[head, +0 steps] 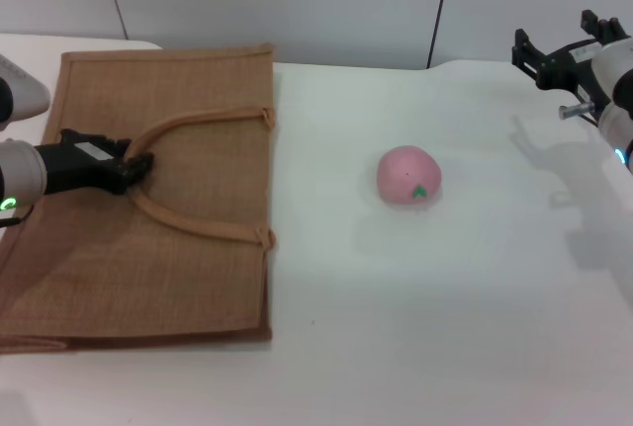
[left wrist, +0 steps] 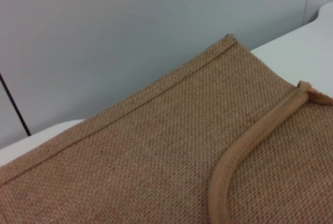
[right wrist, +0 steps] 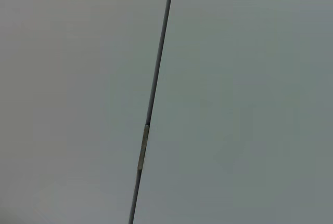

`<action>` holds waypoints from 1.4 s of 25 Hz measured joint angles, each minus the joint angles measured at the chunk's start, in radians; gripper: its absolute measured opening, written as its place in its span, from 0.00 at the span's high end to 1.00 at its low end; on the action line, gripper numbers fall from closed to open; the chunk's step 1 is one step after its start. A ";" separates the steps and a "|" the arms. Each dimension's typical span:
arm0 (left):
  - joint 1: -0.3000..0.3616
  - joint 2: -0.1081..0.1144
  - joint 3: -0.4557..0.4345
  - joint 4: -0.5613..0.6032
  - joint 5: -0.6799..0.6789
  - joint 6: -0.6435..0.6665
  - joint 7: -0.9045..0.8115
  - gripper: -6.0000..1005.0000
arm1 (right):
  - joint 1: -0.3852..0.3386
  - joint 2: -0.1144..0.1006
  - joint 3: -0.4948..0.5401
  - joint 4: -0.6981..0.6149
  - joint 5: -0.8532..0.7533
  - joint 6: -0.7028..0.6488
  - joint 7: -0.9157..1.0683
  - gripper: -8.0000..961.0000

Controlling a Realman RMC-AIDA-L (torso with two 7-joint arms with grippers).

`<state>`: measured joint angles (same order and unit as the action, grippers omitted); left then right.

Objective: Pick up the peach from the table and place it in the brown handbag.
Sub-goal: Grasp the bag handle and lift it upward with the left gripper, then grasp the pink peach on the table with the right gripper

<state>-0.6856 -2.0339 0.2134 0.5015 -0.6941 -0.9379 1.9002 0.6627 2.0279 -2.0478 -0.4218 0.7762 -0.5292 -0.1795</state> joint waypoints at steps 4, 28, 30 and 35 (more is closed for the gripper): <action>-0.015 -0.001 -0.003 -0.005 -0.012 0.010 0.010 0.73 | 0.001 0.000 0.000 0.000 0.000 0.000 0.000 0.07; -0.061 0.000 0.014 0.554 -0.045 -0.527 -0.196 0.87 | -0.070 -0.020 -0.053 -0.325 -0.220 0.239 -0.011 0.07; -0.063 0.002 0.032 0.611 -0.043 -0.557 -0.225 0.87 | -0.105 -0.031 -0.052 -0.400 -0.246 0.272 -0.011 0.07; -0.065 0.003 0.076 0.749 -0.051 -0.613 -0.297 0.87 | -0.168 -0.074 -0.051 -0.609 -0.283 0.432 -0.012 0.07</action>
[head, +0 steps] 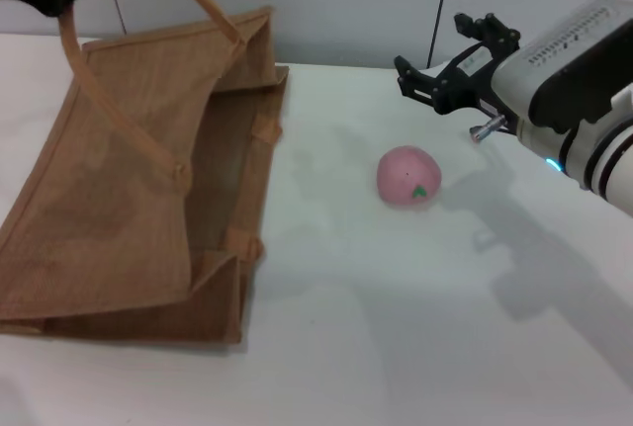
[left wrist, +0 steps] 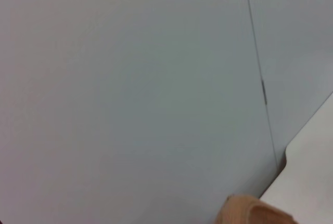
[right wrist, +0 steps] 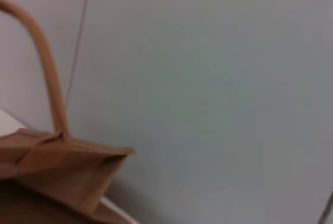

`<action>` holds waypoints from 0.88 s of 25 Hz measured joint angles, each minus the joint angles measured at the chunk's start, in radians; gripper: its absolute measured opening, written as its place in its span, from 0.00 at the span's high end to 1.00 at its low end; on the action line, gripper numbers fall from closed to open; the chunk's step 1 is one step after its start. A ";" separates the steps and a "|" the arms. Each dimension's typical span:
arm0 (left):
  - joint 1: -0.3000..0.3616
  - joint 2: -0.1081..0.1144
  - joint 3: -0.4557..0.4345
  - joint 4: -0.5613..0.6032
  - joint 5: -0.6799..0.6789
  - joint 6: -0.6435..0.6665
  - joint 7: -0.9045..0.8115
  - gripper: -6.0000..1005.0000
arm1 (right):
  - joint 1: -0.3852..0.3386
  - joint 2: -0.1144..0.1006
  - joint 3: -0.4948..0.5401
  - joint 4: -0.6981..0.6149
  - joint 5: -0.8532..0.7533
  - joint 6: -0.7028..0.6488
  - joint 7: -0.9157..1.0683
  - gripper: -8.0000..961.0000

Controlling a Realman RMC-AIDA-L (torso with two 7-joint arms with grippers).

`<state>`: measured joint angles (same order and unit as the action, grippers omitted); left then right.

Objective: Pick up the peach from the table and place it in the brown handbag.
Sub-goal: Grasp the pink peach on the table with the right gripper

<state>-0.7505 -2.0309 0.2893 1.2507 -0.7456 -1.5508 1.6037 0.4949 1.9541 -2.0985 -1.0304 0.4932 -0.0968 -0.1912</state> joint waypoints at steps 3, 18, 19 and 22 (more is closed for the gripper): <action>-0.002 -0.001 0.007 0.070 -0.009 -0.044 -0.030 0.87 | -0.008 -0.009 -0.003 -0.062 -0.015 0.096 -0.001 0.07; -0.016 0.002 0.064 0.253 -0.003 -0.140 -0.113 0.87 | -0.029 -0.014 0.002 -0.282 -0.031 0.560 -0.090 0.07; -0.017 0.002 0.064 0.262 -0.006 -0.147 -0.118 0.87 | -0.028 -0.013 0.001 -0.291 -0.031 0.589 -0.093 0.07; -0.024 0.002 0.065 0.278 -0.011 -0.162 -0.125 0.87 | -0.021 -0.009 0.000 -0.307 -0.030 0.663 -0.099 0.07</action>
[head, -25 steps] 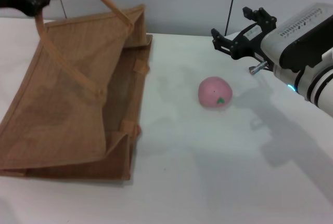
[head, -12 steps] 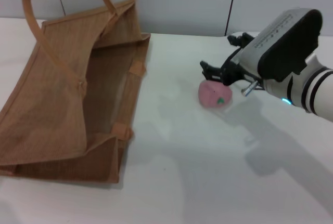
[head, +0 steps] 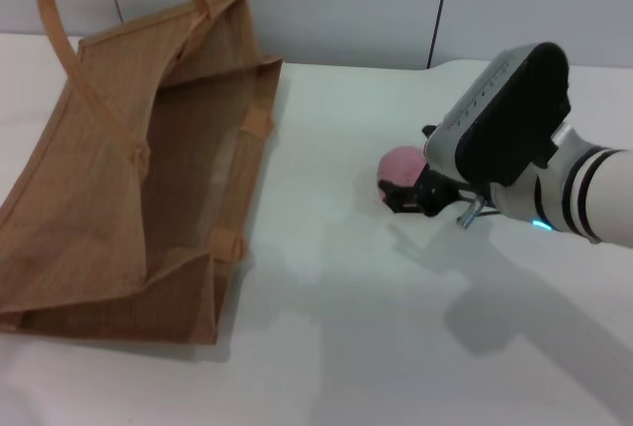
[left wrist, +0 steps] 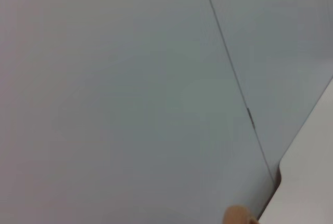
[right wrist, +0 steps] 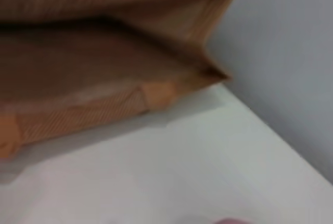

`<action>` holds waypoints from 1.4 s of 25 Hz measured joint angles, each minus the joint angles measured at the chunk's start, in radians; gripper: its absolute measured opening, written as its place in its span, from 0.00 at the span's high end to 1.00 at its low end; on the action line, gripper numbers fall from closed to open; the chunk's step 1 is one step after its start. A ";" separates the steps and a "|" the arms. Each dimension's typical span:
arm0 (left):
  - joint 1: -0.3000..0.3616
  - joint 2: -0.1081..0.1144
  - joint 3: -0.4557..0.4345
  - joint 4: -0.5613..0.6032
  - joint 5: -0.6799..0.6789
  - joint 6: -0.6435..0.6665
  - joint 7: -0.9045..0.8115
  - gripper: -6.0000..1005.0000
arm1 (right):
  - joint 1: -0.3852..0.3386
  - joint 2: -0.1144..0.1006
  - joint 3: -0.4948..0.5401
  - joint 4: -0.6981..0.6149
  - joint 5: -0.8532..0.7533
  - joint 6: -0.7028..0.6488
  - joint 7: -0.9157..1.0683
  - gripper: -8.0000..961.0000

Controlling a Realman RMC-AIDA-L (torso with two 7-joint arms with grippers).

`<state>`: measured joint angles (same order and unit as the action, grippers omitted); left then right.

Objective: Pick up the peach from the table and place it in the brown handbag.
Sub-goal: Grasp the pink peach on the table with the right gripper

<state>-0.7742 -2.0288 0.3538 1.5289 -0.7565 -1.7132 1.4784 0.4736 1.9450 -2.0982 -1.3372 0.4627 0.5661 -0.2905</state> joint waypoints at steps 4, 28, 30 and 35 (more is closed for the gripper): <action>-0.007 0.000 0.000 0.003 0.001 -0.002 -0.001 0.87 | 0.003 0.007 0.001 0.009 0.002 0.012 -0.003 0.07; -0.042 0.001 0.023 0.014 0.002 -0.040 -0.013 0.87 | 0.135 0.037 0.010 0.341 0.236 -0.180 -0.148 0.07; -0.042 0.001 0.024 0.017 0.001 -0.043 -0.014 0.87 | 0.140 0.037 0.010 0.356 0.249 -0.183 -0.155 0.07; -0.049 0.000 0.024 0.017 0.004 -0.049 -0.014 0.87 | 0.151 0.034 0.010 0.386 0.346 -0.192 -0.204 0.07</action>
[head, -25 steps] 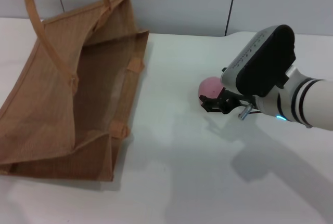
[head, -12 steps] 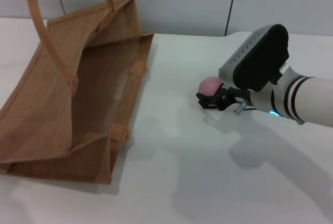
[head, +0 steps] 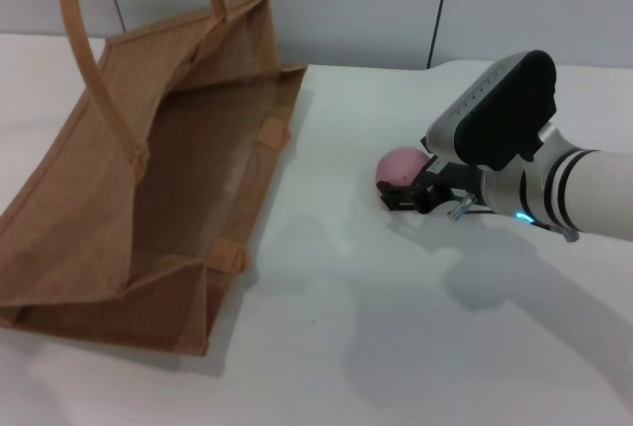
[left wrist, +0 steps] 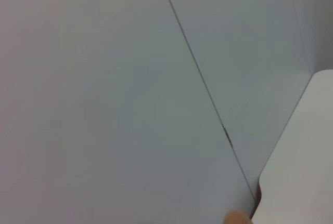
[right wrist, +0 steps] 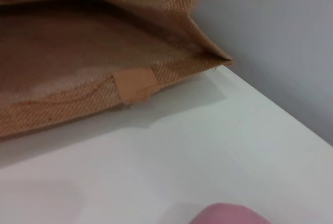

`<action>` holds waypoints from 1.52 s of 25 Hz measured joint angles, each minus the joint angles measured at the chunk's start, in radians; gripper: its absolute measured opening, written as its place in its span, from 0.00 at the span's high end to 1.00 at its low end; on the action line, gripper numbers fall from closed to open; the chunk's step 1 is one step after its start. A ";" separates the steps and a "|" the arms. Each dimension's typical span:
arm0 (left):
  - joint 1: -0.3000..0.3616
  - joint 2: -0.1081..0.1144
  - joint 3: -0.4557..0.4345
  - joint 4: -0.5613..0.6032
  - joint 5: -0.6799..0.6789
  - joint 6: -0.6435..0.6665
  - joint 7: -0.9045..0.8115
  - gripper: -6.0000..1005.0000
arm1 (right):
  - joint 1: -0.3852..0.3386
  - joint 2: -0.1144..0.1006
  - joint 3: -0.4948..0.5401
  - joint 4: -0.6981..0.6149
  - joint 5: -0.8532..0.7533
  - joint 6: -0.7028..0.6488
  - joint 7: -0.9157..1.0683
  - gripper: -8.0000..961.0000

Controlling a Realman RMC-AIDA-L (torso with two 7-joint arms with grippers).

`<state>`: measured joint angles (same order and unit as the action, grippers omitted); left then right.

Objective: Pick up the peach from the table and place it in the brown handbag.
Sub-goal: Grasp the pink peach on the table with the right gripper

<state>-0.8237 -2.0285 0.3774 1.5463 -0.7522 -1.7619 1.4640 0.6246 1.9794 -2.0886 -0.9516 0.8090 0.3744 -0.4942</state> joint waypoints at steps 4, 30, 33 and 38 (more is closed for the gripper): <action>-0.003 0.000 0.000 0.000 0.001 -0.001 -0.001 0.87 | 0.016 -0.006 0.001 0.025 0.140 0.001 -0.087 0.07; -0.006 -0.001 0.020 0.002 0.006 0.003 -0.010 0.87 | 0.074 0.020 0.072 0.188 0.438 0.027 -0.369 0.07; -0.007 -0.001 0.025 0.002 0.014 0.007 -0.010 0.87 | 0.085 0.021 0.076 0.201 0.438 0.029 -0.369 0.07; -0.006 -0.001 0.026 0.001 0.017 0.009 -0.011 0.87 | 0.113 0.021 0.078 0.229 0.444 0.046 -0.365 0.11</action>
<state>-0.8296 -2.0295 0.4038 1.5477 -0.7351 -1.7534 1.4527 0.7373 2.0003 -2.0110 -0.7230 1.2527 0.4207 -0.8587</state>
